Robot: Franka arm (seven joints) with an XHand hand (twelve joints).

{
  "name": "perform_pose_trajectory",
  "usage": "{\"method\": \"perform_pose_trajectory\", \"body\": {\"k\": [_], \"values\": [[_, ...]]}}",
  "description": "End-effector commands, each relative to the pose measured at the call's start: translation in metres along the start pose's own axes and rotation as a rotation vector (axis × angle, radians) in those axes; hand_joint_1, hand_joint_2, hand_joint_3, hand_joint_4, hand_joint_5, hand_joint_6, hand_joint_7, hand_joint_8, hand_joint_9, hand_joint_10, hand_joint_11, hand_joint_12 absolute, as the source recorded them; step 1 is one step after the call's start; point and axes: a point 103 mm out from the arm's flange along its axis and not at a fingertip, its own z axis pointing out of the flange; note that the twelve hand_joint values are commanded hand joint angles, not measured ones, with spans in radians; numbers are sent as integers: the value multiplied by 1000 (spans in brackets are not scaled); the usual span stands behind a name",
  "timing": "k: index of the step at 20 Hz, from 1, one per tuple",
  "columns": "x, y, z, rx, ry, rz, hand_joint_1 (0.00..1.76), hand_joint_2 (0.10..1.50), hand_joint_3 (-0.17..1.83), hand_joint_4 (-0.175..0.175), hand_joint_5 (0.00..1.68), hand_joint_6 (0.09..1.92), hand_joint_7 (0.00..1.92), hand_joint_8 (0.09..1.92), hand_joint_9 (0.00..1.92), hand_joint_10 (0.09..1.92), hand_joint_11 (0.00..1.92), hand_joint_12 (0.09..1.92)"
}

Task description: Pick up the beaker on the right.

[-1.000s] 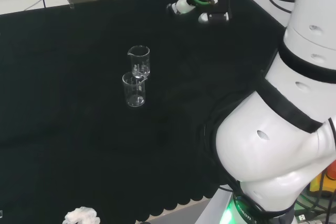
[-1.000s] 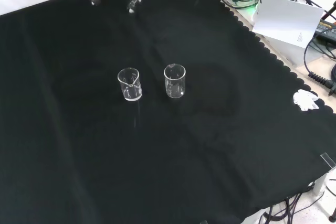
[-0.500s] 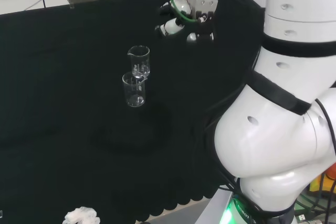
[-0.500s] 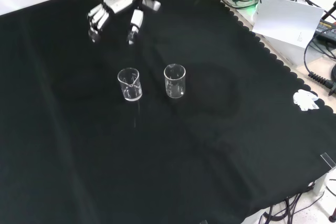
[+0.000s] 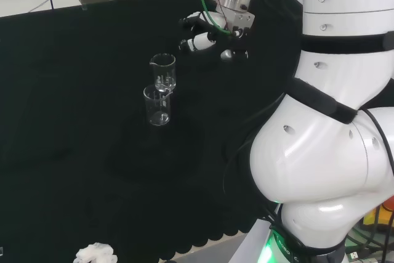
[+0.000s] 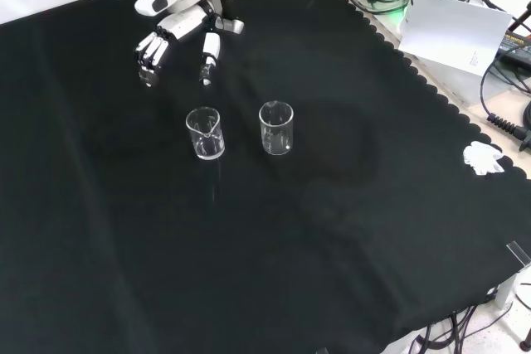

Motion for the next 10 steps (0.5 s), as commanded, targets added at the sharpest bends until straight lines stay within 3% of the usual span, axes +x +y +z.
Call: {"method": "perform_pose_trajectory", "body": {"k": [1,10], "values": [[-1,2,25,29,98,-98,710,895,-175,-47,456,87,217,704,409,681,86,1421],[5,6,45,26,149,-149,702,883,-175,-50,445,87,237,693,451,658,114,1407]]}}
